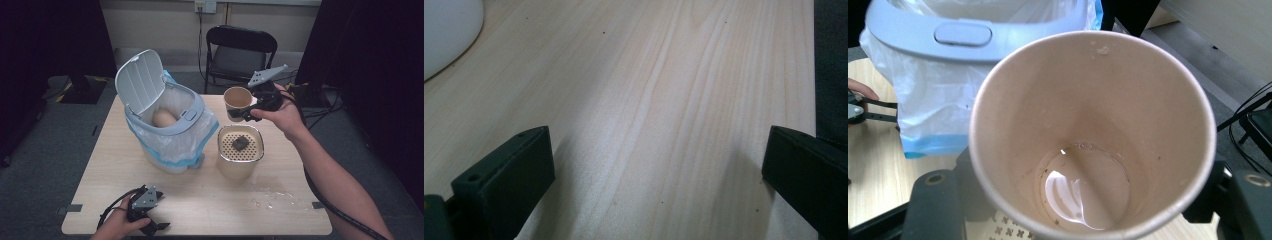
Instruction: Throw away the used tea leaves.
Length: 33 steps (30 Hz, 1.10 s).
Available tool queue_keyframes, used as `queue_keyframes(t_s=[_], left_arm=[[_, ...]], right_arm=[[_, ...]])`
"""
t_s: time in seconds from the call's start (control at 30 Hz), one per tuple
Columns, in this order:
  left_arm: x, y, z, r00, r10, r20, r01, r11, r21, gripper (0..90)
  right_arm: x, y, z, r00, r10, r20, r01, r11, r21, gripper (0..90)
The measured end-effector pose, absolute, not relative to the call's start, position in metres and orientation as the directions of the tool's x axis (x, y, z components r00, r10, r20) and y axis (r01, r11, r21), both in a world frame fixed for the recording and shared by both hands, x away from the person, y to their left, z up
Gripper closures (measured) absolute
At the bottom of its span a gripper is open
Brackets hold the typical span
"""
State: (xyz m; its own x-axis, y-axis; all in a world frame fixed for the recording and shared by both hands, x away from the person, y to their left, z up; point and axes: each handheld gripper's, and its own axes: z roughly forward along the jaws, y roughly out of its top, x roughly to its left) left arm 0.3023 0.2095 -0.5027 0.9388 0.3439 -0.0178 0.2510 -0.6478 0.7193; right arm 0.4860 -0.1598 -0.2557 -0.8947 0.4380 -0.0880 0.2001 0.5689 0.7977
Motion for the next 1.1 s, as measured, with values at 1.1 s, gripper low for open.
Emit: queue_keyframes(t_s=[1.1], left_arm=[[0.302,0.209,-0.503,0.939,0.344,-0.019,0.252,-0.648,0.719,0.0]], right_arm=[[0.503,-0.099,-0.2,-0.919,0.388,-0.069,0.183,0.574,0.798,28.2]])
